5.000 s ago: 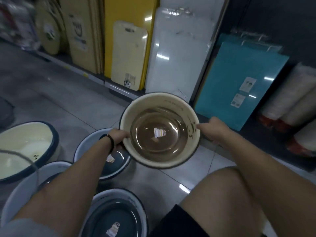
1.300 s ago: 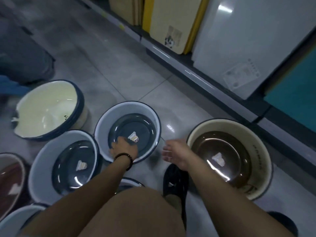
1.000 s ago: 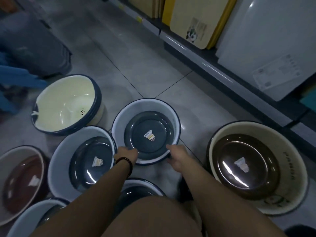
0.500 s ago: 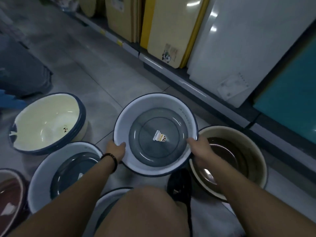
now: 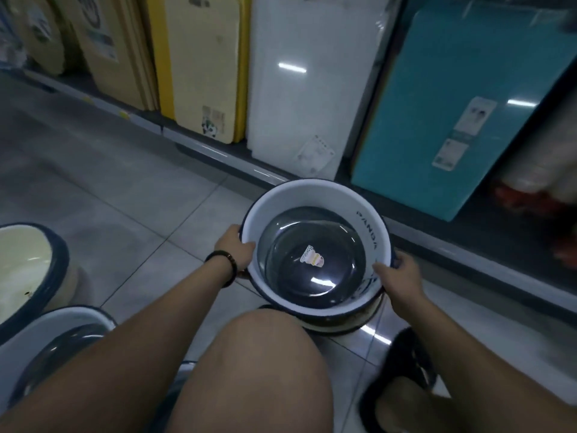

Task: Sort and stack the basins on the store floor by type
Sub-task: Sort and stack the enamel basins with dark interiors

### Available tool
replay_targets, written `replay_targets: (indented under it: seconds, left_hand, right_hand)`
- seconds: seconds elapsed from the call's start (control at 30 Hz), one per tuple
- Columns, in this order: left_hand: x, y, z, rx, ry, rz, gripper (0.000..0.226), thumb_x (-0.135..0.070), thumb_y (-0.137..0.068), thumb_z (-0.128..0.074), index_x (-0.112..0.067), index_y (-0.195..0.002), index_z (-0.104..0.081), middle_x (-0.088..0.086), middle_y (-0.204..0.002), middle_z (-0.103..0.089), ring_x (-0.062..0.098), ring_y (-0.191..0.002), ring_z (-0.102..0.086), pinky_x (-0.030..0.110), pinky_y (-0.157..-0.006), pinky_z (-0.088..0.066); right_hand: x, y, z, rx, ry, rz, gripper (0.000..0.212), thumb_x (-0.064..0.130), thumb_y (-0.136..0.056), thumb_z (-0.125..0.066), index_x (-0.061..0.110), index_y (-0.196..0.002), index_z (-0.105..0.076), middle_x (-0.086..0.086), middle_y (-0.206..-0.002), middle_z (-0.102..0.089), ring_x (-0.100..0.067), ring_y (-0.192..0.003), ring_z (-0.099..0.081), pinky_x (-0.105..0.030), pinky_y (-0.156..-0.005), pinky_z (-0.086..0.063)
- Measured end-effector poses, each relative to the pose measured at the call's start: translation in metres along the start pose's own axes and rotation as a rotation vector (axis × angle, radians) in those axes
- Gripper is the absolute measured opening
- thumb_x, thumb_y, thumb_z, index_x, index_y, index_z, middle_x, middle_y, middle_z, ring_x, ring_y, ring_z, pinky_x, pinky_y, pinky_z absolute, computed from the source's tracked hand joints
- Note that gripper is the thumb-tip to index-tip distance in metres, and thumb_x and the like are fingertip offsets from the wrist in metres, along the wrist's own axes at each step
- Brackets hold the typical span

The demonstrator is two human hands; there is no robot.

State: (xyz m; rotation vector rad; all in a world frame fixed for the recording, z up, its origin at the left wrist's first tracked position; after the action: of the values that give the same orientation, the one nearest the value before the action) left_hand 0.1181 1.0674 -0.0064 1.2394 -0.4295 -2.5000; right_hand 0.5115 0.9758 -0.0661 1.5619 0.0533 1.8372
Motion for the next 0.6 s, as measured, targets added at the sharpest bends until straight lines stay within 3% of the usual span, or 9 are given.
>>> replay_targets:
  seconds: [0.07, 0.13, 0.17, 0.27, 0.37, 0.6]
  left_hand:
    - [0.001, 0.001, -0.024, 0.025, -0.001, 0.037, 0.043, -0.017, -0.099, -0.059, -0.017, -0.14, -0.05, 0.013, -0.12, -0.064, 0.031, -0.091, -0.066, 0.04, -0.063, -0.062]
    - [0.002, -0.001, -0.041, 0.034, -0.025, 0.054, 0.043, -0.016, -0.099, -0.059, -0.018, -0.14, -0.05, 0.01, -0.112, -0.061, 0.032, -0.087, -0.065, 0.036, -0.051, -0.058]
    - [0.004, -0.004, -0.05, 0.041, -0.035, 0.059, 0.044, -0.016, -0.098, -0.059, -0.018, -0.141, -0.049, 0.009, -0.111, -0.06, 0.032, -0.088, -0.065, 0.036, -0.052, -0.059]
    - [0.016, -0.015, -0.078, 0.09, -0.059, 0.082, 0.04, -0.012, -0.099, -0.055, -0.015, -0.139, -0.05, 0.009, -0.111, -0.059, 0.033, -0.096, -0.064, 0.044, -0.078, -0.061]
    - [0.03, -0.025, -0.102, 0.118, -0.104, 0.104, 0.02, -0.006, -0.101, -0.047, -0.01, -0.118, -0.055, 0.013, -0.113, -0.063, 0.028, -0.092, -0.06, 0.035, -0.081, -0.054]
    - [0.054, -0.056, -0.12, 0.04, -0.136, 0.095, 0.038, -0.007, -0.096, -0.046, -0.011, -0.133, -0.054, 0.015, -0.118, -0.062, 0.031, -0.099, -0.063, 0.042, -0.091, -0.057]
  right_hand:
    - [-0.027, -0.007, 0.018, -0.032, -0.06, -0.047, 0.059, 0.005, -0.08, -0.077, 0.006, -0.137, -0.061, -0.019, -0.115, -0.072, -0.039, -0.093, -0.077, -0.058, -0.078, -0.067]
    - [-0.041, -0.005, 0.027, -0.053, -0.075, -0.076, 0.048, -0.005, -0.085, -0.073, 0.007, -0.131, -0.062, -0.021, -0.113, -0.071, -0.042, -0.094, -0.076, -0.059, -0.079, -0.066]
    - [-0.047, -0.004, 0.03, -0.064, -0.073, -0.089, 0.045, -0.006, -0.087, -0.072, 0.009, -0.128, -0.061, -0.021, -0.113, -0.07, -0.041, -0.095, -0.075, -0.058, -0.079, -0.066]
    - [-0.067, -0.008, 0.035, -0.092, -0.042, -0.109, 0.043, -0.003, -0.092, -0.071, 0.01, -0.131, -0.058, -0.015, -0.111, -0.069, -0.035, -0.093, -0.072, -0.043, -0.073, -0.064]
    - [-0.084, -0.013, 0.037, -0.107, 0.011, -0.115, 0.045, 0.0, -0.094, -0.071, 0.012, -0.135, -0.056, -0.004, -0.099, -0.068, -0.022, -0.084, -0.07, -0.031, -0.063, -0.057]
    - [-0.116, -0.023, 0.022, -0.063, 0.163, -0.106, 0.046, 0.006, -0.095, -0.075, 0.018, -0.137, -0.058, -0.009, -0.11, -0.07, -0.024, -0.088, -0.071, -0.039, -0.072, -0.061]
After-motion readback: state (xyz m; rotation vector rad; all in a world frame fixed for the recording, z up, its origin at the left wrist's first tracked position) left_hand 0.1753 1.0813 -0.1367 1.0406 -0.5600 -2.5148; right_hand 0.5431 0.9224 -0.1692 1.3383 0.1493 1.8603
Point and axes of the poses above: each hand's wrist, its own y-axis away from the middle knuckle, its own z-axis out of the back of the hand, x = y × z, the point moved 9 cm from there along -y, towards the middle knuckle
